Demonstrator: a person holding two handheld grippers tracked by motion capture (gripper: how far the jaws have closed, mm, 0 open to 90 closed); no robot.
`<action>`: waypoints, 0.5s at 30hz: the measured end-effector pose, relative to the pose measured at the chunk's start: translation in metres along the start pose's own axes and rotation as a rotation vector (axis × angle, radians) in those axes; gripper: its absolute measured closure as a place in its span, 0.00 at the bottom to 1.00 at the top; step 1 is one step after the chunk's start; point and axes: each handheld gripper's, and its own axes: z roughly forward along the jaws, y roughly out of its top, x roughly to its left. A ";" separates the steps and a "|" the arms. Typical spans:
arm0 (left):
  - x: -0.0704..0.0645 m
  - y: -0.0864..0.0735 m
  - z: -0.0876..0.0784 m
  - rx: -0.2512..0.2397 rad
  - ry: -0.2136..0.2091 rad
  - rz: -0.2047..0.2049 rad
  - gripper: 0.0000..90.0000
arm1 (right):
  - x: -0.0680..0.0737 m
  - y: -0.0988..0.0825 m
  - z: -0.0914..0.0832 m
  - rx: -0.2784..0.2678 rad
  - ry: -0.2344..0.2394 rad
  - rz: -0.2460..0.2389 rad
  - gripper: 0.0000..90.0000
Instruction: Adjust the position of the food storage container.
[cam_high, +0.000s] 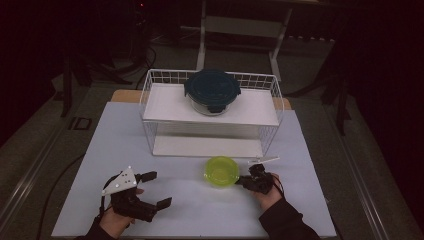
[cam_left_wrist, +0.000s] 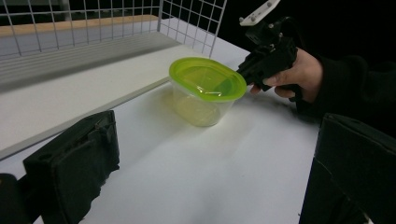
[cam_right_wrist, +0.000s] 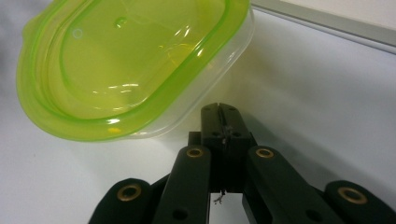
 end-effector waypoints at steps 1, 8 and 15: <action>0.000 0.000 0.000 0.002 0.002 0.001 0.00 | 0.001 0.001 0.001 -0.001 0.002 -0.001 1.00; -0.001 0.000 0.001 0.004 -0.001 0.004 0.00 | 0.006 0.009 0.010 -0.001 0.018 -0.003 1.00; -0.001 -0.001 0.000 0.005 -0.001 0.005 0.00 | 0.012 0.015 0.019 0.003 0.027 -0.019 1.00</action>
